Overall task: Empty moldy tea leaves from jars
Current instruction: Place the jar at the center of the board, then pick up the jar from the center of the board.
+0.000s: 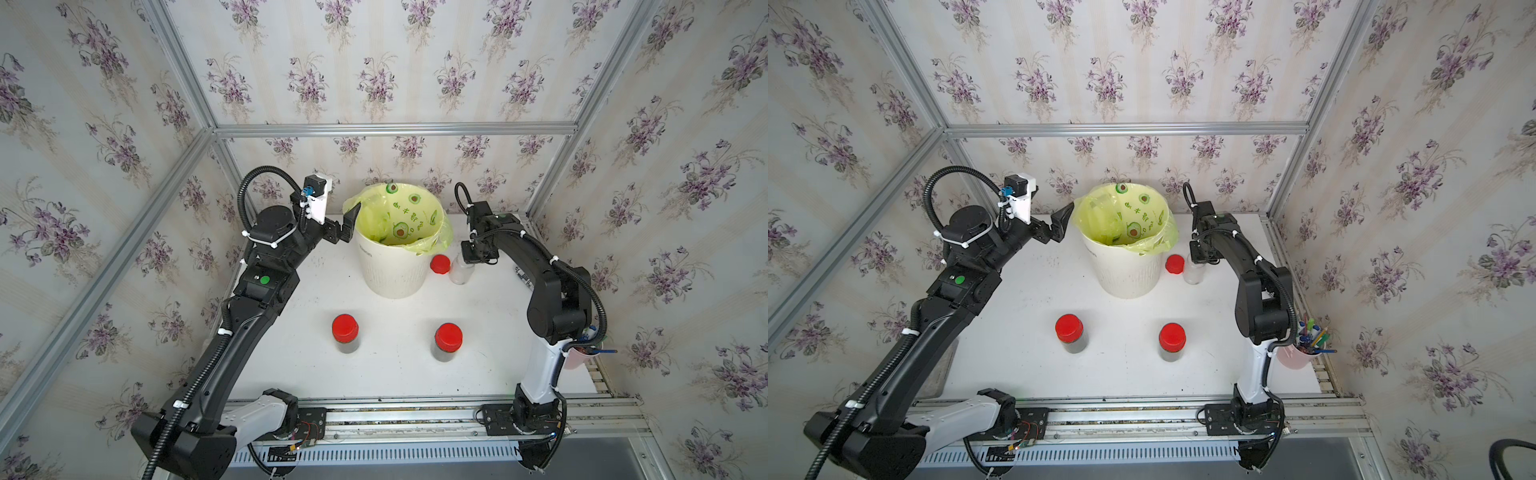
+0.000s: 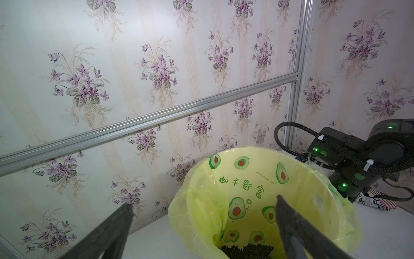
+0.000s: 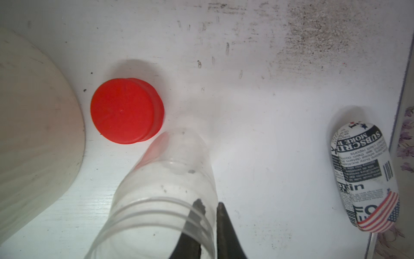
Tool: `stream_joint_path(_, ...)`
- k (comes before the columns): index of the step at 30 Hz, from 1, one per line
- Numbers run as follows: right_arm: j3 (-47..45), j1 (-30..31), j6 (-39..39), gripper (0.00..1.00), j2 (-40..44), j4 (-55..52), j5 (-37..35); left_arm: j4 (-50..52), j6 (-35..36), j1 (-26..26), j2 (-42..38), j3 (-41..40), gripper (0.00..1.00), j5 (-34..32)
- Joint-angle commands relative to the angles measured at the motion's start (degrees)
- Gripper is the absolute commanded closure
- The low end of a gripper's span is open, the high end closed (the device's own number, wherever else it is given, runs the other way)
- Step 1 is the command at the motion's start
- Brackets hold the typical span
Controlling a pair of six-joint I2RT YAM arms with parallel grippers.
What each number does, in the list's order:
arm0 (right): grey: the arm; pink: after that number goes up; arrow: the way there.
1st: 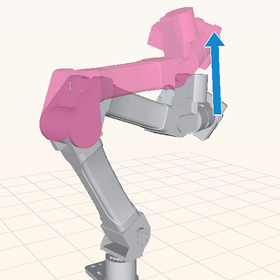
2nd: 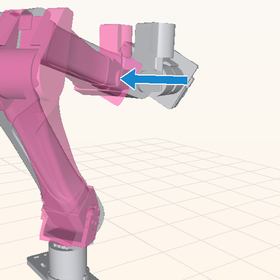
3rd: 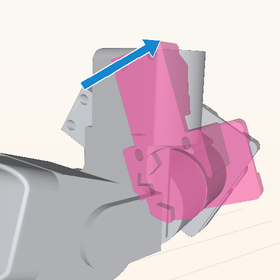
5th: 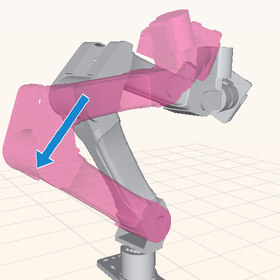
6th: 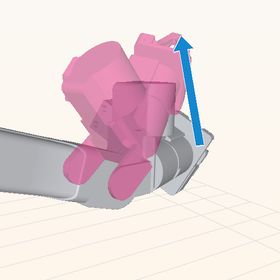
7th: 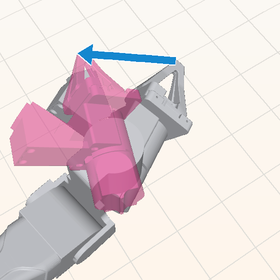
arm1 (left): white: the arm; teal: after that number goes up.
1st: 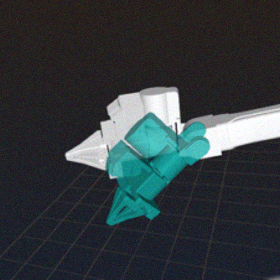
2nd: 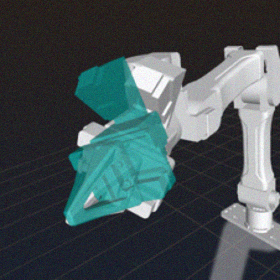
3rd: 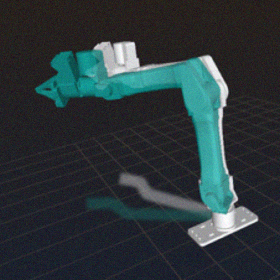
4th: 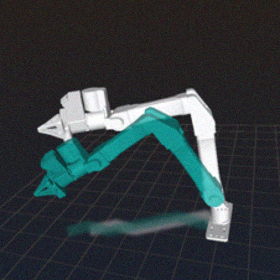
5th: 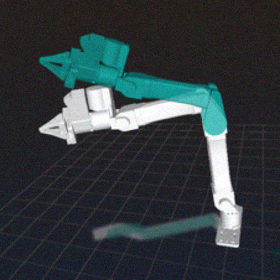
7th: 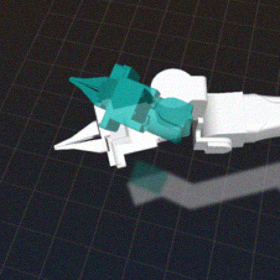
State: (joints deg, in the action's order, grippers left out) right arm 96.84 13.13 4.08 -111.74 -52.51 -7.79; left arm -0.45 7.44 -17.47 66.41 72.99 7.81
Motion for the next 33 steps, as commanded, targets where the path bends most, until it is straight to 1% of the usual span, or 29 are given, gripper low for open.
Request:
stream_joint_path(1, 0.12, -0.04, 0.23, 0.81, 1.08, 0.27, 1.27, -0.61, 0.03, -0.01, -0.14, 0.06, 0.00, 0.72)
stream_joint_path(4, 0.11, -0.12, 0.23, 0.80, 1.53, 0.17, 0.99, -0.61, 0.03, 0.03, -0.15, 0.07, 0.00, 0.80)
stream_joint_path(8, 0.19, -0.12, 0.36, 0.72, 2.20, -0.23, 1.25, -0.61, 0.03, -0.01, -0.06, -0.04, 0.01, 1.00)
stream_joint_path(13, -0.27, -0.12, 0.42, 0.59, 5.32, 0.81, 4.01, -0.69, 0.32, -0.06, 0.20, -0.17, 0.00, 0.98)
stream_joint_path(15, -0.41, -0.12, 0.49, 0.52, 7.33, 1.37, 5.18, -0.69, 0.31, -0.02, 0.30, -0.14, 0.00, 1.06)
stream_joint_path(17, -1.68, -0.07, 0.51, 0.43, 10.47, 2.63, 6.68, -0.93, 0.76, 0.00, 0.15, -0.46, 0.01, 1.41)
stream_joint_path(20, -5.34, -0.10, 0.76, 0.34, 16.08, 5.51, 10.49, -1.97, 2.04, -0.01, -0.64, -1.39, 0.00, 2.03)
stream_joint_path(23, -11.36, 0.00, 1.36, 0.29, 22.21, 8.32, 15.37, -2.93, 1.36, -0.02, -0.93, -1.67, 0.00, 1.71)
stream_joint_path(25, -16.24, 0.35, 2.20, 0.26, 26.61, 9.82, 17.38, -2.91, 1.26, 0.03, -0.85, -1.54, 0.00, 1.51)
stream_joint_path(29, -24.36, 2.83, 3.44, 0.20, 34.55, 10.86, 19.44, -3.31, 1.08, -0.01, -0.69, -1.62, 0.00, 2.03)
stream_joint_path(33, -29.14, 6.33, 4.79, 0.16, 40.82, 11.26, 20.31, -3.80, 0.86, 0.02, -0.92, -2.12, 0.00, 2.04)
